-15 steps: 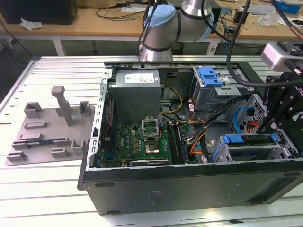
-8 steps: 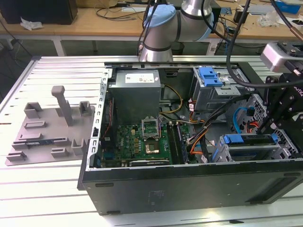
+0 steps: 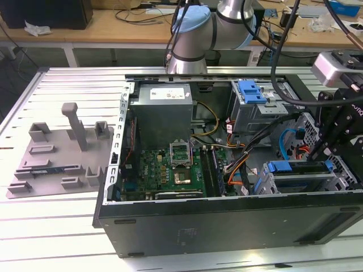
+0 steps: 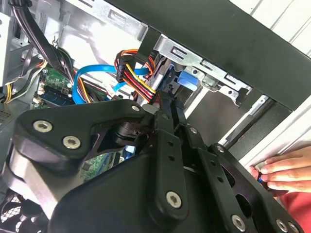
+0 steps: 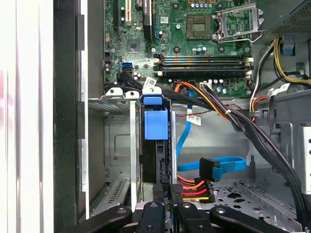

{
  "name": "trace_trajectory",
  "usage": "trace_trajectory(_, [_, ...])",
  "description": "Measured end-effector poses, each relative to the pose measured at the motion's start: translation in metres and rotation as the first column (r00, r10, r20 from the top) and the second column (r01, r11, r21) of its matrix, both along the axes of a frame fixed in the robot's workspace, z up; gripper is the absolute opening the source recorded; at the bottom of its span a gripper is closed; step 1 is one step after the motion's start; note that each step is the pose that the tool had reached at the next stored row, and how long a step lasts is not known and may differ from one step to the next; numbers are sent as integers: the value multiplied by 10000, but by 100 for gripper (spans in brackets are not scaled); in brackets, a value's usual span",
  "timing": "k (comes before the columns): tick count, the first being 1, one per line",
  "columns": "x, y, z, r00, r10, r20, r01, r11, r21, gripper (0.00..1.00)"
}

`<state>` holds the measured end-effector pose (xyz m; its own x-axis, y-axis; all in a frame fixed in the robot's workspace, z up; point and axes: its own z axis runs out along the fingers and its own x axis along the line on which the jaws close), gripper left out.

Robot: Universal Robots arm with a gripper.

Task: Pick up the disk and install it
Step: 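Insert the first disk wire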

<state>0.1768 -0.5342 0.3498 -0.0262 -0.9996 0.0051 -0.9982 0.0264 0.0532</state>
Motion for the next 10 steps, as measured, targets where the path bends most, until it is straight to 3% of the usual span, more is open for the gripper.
trace_trajectory(10, [0, -9, -28, 10000, 0, 12, 0, 10000, 1, 16])
